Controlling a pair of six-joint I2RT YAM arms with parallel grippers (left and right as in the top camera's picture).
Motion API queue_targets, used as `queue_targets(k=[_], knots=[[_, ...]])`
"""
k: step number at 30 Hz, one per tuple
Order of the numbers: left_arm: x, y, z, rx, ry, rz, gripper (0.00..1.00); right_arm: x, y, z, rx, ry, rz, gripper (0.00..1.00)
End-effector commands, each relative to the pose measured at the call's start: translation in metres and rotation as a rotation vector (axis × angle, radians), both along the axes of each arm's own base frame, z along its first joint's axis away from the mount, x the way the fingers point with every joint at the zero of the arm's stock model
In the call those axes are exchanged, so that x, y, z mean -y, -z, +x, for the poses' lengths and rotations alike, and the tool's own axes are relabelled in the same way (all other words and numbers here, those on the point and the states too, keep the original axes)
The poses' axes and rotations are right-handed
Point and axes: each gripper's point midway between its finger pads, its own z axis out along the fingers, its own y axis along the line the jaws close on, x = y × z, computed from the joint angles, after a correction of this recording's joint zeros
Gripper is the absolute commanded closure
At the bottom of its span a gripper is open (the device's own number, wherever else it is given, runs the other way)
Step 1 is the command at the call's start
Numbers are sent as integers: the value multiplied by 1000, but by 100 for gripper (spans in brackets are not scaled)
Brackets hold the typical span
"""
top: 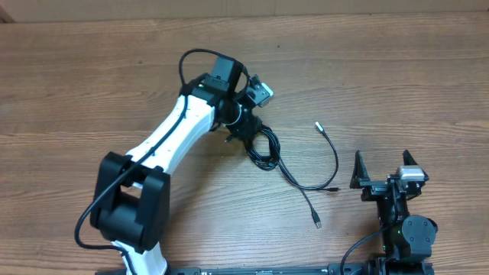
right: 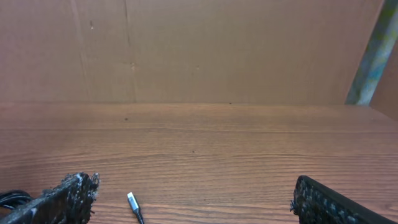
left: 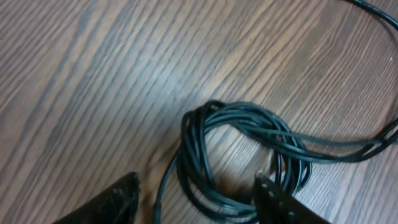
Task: Untangle cables
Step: 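Reach the left gripper forward and grasp the coiled black cable bundle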
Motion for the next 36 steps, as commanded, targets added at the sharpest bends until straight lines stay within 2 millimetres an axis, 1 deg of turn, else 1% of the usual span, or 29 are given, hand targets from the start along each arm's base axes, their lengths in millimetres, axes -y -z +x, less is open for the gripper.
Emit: queue_targets(k=[1, 2, 5, 10, 13, 16, 17, 22, 24, 25, 27, 29, 30, 32, 33, 34, 36], knots=[[13, 7, 4, 15, 33, -6, 44, 0, 1, 0, 7, -1, 2, 0], [15, 13, 5, 9, 36, -3, 46, 0, 1, 0, 7, -1, 2, 0], [16, 30, 5, -15, 38, 9, 55, 0, 1, 0, 7, -1, 2, 0], [16, 47, 3, -60, 19, 18, 58, 0, 1, 0, 7, -1, 2, 0], [16, 49, 4, -62, 18, 18, 60, 0, 1, 0, 7, -1, 2, 0], [21, 50, 4, -71, 3, 4, 71, 0, 1, 0, 7, -1, 2, 0], [22, 51, 3, -72, 5, 6, 72, 0, 1, 0, 7, -1, 2, 0], [24, 55, -2, -78, 14, 10, 71, 0, 1, 0, 7, -1, 3, 0], [24, 56, -3, -83, 14, 12, 72, 0, 1, 0, 7, -1, 2, 0], [23, 58, -3, -87, 13, 16, 74, 0, 1, 0, 7, -1, 2, 0], [21, 63, -4, -96, 10, 28, 75, 0, 1, 0, 7, -1, 2, 0], [20, 73, -6, -120, 3, 39, 77, 0, 1, 0, 7, -1, 2, 0], [19, 82, -8, -145, -11, 45, 80, 0, 1, 0, 7, -1, 2, 0], [18, 91, -11, -176, -31, 51, 85, 0, 1, 0, 7, -1, 2, 0], [17, 97, -13, -197, -48, 57, 89, 0, 1, 0, 7, -1, 2, 0], [17, 101, -14, -210, -56, 61, 95, 0, 1, 0, 7, -1, 2, 0], [16, 102, -14, -213, -59, 67, 96, 0, 1, 0, 7, -1, 2, 0]])
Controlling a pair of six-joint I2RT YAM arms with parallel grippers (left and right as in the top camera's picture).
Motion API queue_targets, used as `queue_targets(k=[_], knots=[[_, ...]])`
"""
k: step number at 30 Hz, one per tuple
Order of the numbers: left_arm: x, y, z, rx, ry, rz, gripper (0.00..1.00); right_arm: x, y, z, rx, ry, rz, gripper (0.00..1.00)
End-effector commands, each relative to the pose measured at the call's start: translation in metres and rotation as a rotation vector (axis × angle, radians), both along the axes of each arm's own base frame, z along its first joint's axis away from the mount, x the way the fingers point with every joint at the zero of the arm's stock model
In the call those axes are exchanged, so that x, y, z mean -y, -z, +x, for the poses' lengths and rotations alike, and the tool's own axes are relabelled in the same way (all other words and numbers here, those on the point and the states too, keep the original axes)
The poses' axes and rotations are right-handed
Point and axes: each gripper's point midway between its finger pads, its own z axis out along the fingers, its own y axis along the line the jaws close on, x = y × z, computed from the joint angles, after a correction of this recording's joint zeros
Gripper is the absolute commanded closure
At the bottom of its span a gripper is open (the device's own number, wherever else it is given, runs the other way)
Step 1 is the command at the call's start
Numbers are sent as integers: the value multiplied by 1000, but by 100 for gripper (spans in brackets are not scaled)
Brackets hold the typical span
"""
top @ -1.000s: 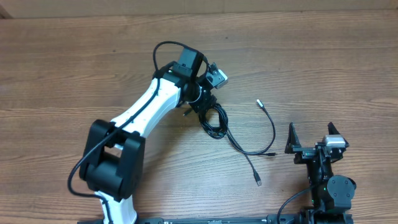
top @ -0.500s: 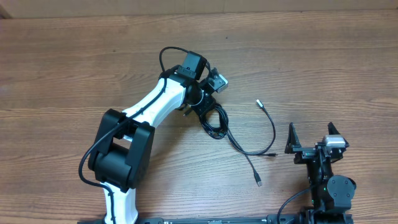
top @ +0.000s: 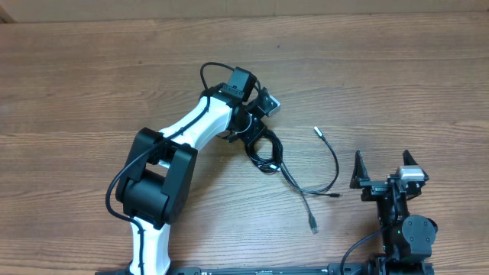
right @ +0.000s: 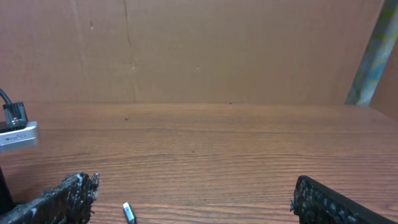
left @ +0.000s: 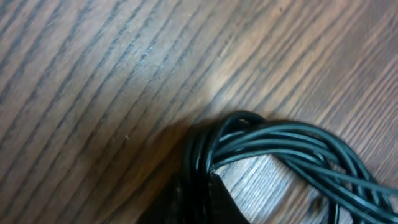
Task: Untangle cables
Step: 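Reach the left gripper forward and grasp the coiled black cable bundle, then lift the cable bundle with the left gripper and move it right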
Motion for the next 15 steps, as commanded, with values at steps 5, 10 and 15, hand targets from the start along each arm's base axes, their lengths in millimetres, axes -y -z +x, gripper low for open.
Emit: queue_targets(k=[5, 10, 15], knots=[[-7, -5, 4, -17, -47, 23, 96, 0, 1, 0, 6, -1, 2, 0], [-22, -83, 29, 81, -171, -8, 96, 0, 1, 0, 6, -1, 2, 0], [-46, -179, 32, 163, -380, -134, 96, 0, 1, 0, 6, -1, 2, 0]])
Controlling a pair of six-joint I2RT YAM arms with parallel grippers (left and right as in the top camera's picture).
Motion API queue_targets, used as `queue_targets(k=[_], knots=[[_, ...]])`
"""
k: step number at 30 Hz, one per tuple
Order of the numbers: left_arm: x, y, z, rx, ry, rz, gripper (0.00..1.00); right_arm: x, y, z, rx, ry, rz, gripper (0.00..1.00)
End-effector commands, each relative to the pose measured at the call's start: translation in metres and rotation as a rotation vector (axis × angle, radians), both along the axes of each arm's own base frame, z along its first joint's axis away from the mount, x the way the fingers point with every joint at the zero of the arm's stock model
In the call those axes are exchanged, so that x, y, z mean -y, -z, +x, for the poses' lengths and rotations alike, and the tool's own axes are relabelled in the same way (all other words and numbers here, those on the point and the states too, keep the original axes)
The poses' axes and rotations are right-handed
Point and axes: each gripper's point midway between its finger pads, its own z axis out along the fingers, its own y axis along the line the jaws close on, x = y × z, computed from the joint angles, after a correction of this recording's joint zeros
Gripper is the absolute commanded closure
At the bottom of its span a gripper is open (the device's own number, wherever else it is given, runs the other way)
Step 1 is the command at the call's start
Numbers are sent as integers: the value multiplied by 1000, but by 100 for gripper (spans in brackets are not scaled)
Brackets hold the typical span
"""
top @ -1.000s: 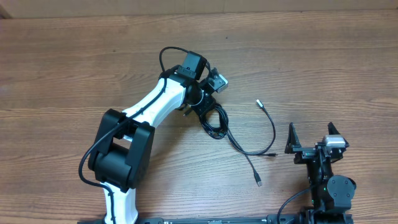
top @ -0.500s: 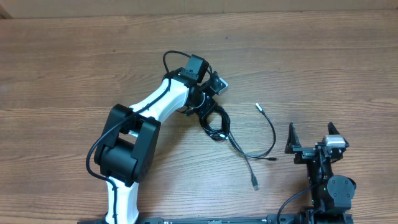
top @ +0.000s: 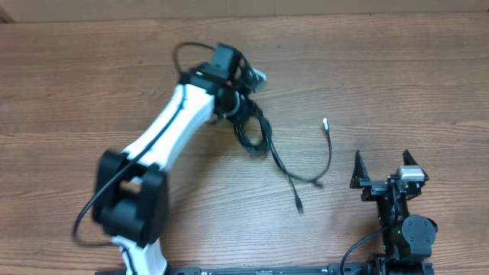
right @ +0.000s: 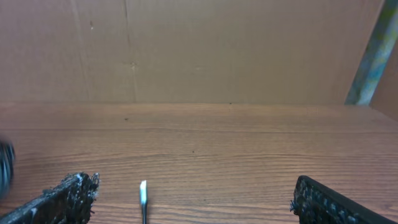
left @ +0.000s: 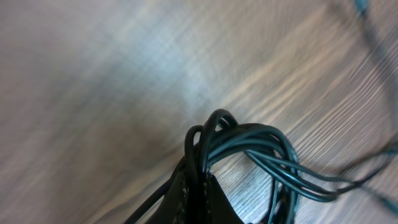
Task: Untangle cables
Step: 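Lift the cable bundle with the left gripper and move it right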
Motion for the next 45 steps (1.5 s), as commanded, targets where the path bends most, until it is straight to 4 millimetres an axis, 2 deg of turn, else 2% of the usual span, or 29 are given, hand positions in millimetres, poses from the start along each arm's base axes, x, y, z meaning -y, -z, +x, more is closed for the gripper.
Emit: queue_targets(k=[1, 6, 10, 14, 18, 24, 36, 38, 40, 42, 43, 44, 45], knots=[[-15, -96, 5, 131, -174, -131, 96, 0, 1, 0, 6, -1, 2, 0], [-24, -147, -20, 184, -171, -209, 96, 0, 1, 0, 6, -1, 2, 0], [-32, -166, -42, 189, -162, -219, 96, 0, 1, 0, 6, -1, 2, 0], [-40, -166, -65, 154, -126, -179, 96, 0, 1, 0, 6, -1, 2, 0], [-33, -163, -79, 89, -95, -213, 96, 0, 1, 0, 6, -1, 2, 0], [-22, -169, -86, 64, -49, -280, 96, 0, 1, 0, 6, -1, 2, 0], [-23, -165, -87, 78, -16, -260, 96, -2, 1, 0, 8, -9, 5, 0], [-23, -165, -86, 79, -16, -261, 96, -10, 0, 0, 7, -54, 137, 0], [-22, -163, -84, 74, -24, -264, 96, -25, -2, -2, -18, -130, 515, 0], [-21, -160, -81, 60, -35, -266, 96, -47, -5, -6, -90, -246, 860, 0], [-20, -158, -81, 54, -34, -263, 96, -63, -6, -12, -156, -327, 1011, 0], [-19, -155, -80, 45, -34, -261, 96, -87, -7, -23, -284, -449, 1184, 0], [-19, -153, -80, 40, -32, -263, 96, -92, -6, -26, -314, -478, 1203, 0]])
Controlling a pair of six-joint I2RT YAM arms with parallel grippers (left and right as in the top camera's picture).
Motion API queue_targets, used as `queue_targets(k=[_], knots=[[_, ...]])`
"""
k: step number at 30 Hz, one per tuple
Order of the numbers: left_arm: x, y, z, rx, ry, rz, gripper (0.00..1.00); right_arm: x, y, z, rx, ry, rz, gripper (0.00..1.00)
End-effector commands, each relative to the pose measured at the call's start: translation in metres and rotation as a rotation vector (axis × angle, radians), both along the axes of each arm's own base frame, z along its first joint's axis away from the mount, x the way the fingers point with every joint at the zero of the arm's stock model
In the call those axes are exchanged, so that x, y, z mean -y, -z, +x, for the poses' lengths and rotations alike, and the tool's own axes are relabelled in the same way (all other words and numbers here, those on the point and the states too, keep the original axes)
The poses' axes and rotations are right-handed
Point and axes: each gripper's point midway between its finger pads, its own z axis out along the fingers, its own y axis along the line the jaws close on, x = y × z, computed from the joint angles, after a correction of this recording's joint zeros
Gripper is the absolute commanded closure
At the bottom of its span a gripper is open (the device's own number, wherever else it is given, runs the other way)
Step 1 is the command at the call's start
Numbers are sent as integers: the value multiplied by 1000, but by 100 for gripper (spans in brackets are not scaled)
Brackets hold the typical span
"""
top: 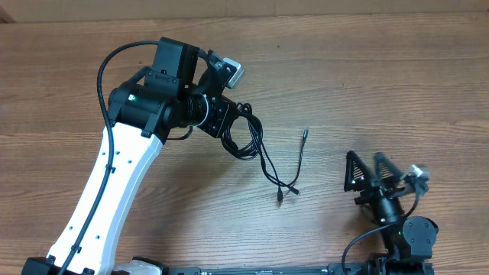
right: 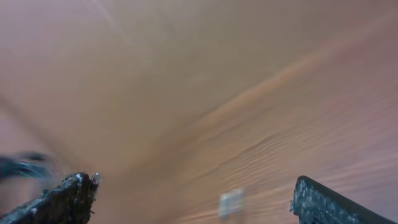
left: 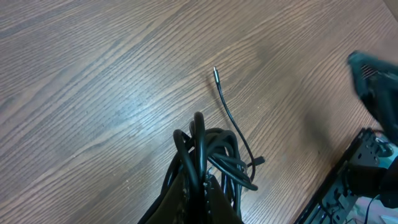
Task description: Untangle cables
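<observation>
A black cable bundle [top: 246,139] hangs as a tangled coil from my left gripper [top: 226,136], which is shut on its loops above the table's middle. In the left wrist view the coil [left: 219,157] dangles from the closed fingertips [left: 200,182], well above the wood. One loose end with a metal plug [top: 305,132] trails to the right, and another end [top: 280,196] lies nearer the front. My right gripper [top: 371,173] stands open at the front right, empty. Its own view is blurred by motion; the fingers [right: 69,198] are wide apart.
The wooden table [top: 397,84] stretches out on all sides of the cable. A cardboard wall runs along the far edge. The right arm's base [top: 409,233] sits at the front right edge.
My left gripper has risen and shifted left with the coil, which now hangs above the table. The loose ends have been drawn left. The right gripper has swung and tilted to the left.
My left gripper first stood open astride the coil on the table. Then it was shut on the coil's loops. It then held them farther back, the tails following. Now the coil hangs high, and the still right arm has turned.
</observation>
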Motion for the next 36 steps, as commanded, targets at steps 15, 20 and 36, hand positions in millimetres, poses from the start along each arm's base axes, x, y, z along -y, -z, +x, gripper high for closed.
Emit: queue_targets(k=[15, 20, 36], knots=[[35, -20, -17, -34, 188, -216, 96, -82, 2, -51, -241, -557, 395, 21], [52, -25, -31, -73, 259, -288, 96, -87, 1, -56, -270, -599, 428, 21], [141, -23, -78, -179, 548, -454, 96, -85, -6, -54, -228, -590, 417, 16]])
